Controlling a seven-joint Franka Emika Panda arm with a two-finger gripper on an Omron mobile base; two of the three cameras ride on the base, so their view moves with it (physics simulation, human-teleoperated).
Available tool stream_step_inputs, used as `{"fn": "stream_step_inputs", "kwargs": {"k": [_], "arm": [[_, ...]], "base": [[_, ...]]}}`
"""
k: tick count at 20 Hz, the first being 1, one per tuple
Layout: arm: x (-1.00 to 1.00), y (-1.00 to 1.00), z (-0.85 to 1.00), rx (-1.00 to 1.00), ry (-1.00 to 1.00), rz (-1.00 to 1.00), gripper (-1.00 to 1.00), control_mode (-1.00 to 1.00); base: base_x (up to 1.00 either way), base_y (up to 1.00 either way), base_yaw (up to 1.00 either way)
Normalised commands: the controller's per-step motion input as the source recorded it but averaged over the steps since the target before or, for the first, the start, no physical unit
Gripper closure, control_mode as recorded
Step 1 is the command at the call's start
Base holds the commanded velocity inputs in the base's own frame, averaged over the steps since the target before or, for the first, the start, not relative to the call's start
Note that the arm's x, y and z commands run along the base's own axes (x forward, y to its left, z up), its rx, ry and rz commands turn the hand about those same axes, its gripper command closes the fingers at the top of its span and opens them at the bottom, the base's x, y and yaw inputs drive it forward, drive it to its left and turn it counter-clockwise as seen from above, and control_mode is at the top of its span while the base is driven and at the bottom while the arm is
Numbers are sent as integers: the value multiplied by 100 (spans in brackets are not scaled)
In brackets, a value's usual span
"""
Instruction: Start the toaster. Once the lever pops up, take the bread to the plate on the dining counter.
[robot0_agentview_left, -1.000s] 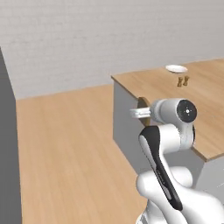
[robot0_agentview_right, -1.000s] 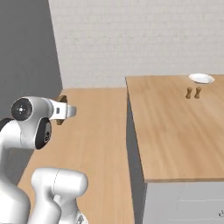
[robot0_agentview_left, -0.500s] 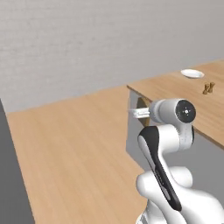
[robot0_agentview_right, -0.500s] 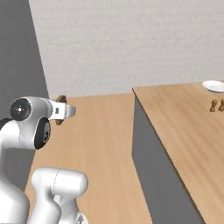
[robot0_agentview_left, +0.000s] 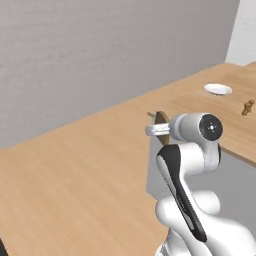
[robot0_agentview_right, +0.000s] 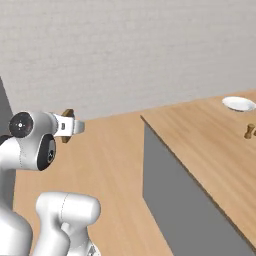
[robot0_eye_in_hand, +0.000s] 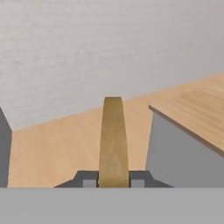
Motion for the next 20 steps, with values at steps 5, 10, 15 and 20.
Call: {"fn": "stream_step_inputs", "kwargs": {"k": [5,10,15,20], "arm": [[0,0,0,0,0,0,100,100],[0,0,0,0,0,0,100,100],[0,0,0,0,0,0,100,100],[0,0,0,0,0,0,100,100]], "base": [[100,92,-51],[100,100,-47],[100,100,-49],[100,96,-60]]}}
